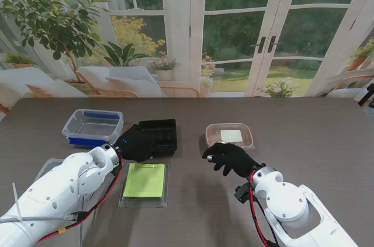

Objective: Pair container bodies with their lids

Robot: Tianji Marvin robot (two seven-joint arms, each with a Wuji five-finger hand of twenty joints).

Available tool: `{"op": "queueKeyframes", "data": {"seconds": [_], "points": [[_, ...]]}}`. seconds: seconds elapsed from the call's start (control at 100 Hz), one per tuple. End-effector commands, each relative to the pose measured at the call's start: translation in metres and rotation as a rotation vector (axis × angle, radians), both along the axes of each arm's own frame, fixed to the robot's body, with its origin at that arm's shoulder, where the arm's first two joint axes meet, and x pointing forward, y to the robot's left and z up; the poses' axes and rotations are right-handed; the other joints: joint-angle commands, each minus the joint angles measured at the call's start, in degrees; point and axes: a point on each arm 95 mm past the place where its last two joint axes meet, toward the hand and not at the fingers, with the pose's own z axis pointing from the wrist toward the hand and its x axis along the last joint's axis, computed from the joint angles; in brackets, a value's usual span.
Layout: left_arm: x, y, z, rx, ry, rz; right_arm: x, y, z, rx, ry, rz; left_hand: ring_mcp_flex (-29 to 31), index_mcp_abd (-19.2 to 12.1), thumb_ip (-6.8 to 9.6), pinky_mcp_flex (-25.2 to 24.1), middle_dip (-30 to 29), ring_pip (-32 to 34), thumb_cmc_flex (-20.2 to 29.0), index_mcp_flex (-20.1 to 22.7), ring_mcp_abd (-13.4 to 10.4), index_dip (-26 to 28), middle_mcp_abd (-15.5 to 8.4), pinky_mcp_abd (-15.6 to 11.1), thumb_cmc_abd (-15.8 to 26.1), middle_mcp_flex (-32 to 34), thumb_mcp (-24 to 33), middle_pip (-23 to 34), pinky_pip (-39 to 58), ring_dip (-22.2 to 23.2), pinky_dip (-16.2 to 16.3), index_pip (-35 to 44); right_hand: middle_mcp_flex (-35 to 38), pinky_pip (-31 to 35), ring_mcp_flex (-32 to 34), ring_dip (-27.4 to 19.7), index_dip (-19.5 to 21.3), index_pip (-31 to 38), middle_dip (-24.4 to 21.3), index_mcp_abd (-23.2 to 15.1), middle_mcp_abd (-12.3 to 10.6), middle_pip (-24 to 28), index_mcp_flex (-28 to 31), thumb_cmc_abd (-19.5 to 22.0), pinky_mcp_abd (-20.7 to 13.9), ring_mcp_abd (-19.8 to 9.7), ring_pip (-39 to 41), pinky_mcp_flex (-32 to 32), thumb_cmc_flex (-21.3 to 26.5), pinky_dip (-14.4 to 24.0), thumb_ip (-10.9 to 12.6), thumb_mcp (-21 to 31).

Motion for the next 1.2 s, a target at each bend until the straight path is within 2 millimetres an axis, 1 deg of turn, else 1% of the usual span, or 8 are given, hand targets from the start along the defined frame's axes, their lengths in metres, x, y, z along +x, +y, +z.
{"op": "queueKeyframes", "data": {"seconds": [0.0, 0.18, 0.38, 0.56, 0.8, 0.96, 1.09, 1.19], "points": [[-0.004, -0.003, 0.002, -0.003, 0.011, -0.004, -0.005, 0.005, -0.002, 0.005, 0.012, 0.023, -2.0, 1.8, 1.79, -2.0, -2.3, -2.3, -2.3, -3.1, -0.1, -1.6, 1.1, -0.9, 2.2, -2.1, -2.0, -2.0, -1.8, -1.6, -0.8, -2.9, 1.3, -1.0, -0.4, -0.1, -0.5, -0.5, -0.4, -0.7, 0.3, -0.8, -1.5, 1.0, -1.2, -0.2, -0.1, -15.4, -0.4, 1.1, 0.1, -0.9], [-0.02, -0.002, 0.014, -0.022, 0.018, 0.019, -0.008, 0.006, -0.002, 0.001, 0.004, 0.031, -3.2, 1.6, 2.8, -2.6, -4.5, -5.2, -2.6, -4.3, 0.9, -2.8, 1.4, -0.3, 8.4, -2.8, -8.3, -3.6, -3.1, -3.4, -0.7, -4.4, 0.6, -0.9, -0.7, -0.1, -0.5, -0.7, -0.4, 0.3, 0.5, -0.8, -2.6, 1.3, -1.2, -0.1, -0.2, -15.1, -0.6, 1.2, 0.2, -0.9], [-0.057, 0.0, 0.02, -0.143, 0.099, 0.122, -0.016, 0.012, -0.001, 0.008, -0.011, 0.034, -3.8, 2.4, 4.24, -2.5, -6.8, -7.8, 0.0, -3.6, 2.4, -3.1, 3.3, 0.3, 15.2, -3.3, -14.9, -5.4, -5.1, -5.5, -1.1, -4.5, -1.2, -0.9, -1.5, -0.7, -0.2, 0.0, -0.4, 2.1, 0.9, -0.4, -4.5, 2.3, -1.3, -0.3, -1.1, -14.8, -1.0, 0.9, 0.3, -0.9], [-0.094, 0.004, 0.018, -0.229, 0.155, 0.205, -0.028, 0.023, -0.002, 0.029, -0.012, 0.032, -5.0, 2.4, 4.8, -2.5, -9.9, -11.3, 1.7, -3.5, 2.6, -3.3, 3.3, 0.5, 17.6, -4.3, -19.1, -7.2, -8.6, -9.0, -3.1, -4.8, -4.5, -4.8, -3.1, -5.4, 0.2, 1.0, -3.9, 3.6, 1.4, -3.1, -7.3, 3.8, -1.9, -1.1, -8.2, -15.4, -1.5, -2.6, 0.5, -0.6], [-0.129, 0.013, 0.014, -0.344, 0.223, 0.324, -0.038, 0.043, -0.006, 0.023, 0.0, 0.045, -8.5, 2.9, 4.95, -4.4, -12.2, -14.4, 3.9, -4.1, 2.9, -3.6, 4.2, -0.1, 19.0, -7.0, -22.5, -8.6, -13.0, -11.5, -5.6, -5.4, -6.8, -9.0, -5.8, -10.9, 0.2, 1.4, -10.3, 4.6, 2.1, -6.9, -9.3, 4.3, -3.3, -2.4, -16.3, -16.7, -1.9, -7.5, 0.5, -0.3], [-0.143, 0.018, 0.008, -0.443, 0.28, 0.407, -0.044, 0.054, -0.011, 0.036, 0.019, 0.032, -12.3, 3.8, 5.15, -5.9, -14.7, -17.3, 5.5, -6.3, 1.4, -4.5, 4.3, -1.9, 20.2, -10.0, -25.4, -10.1, -17.7, -14.4, -8.5, -6.8, -10.6, -12.3, -8.5, -14.1, 0.2, 1.6, -12.6, 6.2, 2.2, -10.0, -12.9, 5.0, -4.7, -3.2, -20.6, -18.3, -2.3, -10.8, 0.5, -0.3], [-0.149, 0.017, -0.001, -0.58, 0.342, 0.479, -0.05, 0.063, -0.016, 0.057, 0.028, 0.009, -16.7, 4.9, 5.11, -7.6, -17.6, -18.7, 7.3, -7.9, -1.1, -5.9, 4.0, -4.3, 21.2, -13.3, -27.5, -11.7, -21.1, -17.5, -11.6, -8.2, -14.3, -14.6, -11.5, -16.8, 0.2, 2.0, -13.4, 7.8, 2.7, -11.8, -16.2, 5.6, -6.6, -3.7, -23.5, -19.5, -2.6, -13.7, 0.6, -0.1], [-0.152, 0.018, -0.006, -0.667, 0.369, 0.528, -0.054, 0.071, -0.021, 0.089, 0.038, -0.029, -19.2, 5.0, 5.17, -8.5, -18.9, -18.3, 7.8, -8.4, -1.6, -6.5, 3.6, -4.7, 21.6, -15.2, -28.8, -12.2, -22.8, -18.8, -13.1, -8.6, -17.5, -16.4, -14.3, -19.3, 0.0, 2.4, -13.8, 9.7, 3.2, -12.4, -19.1, 6.0, -8.2, -3.7, -25.4, -21.1, -2.6, -16.9, 0.6, 0.5]]}}
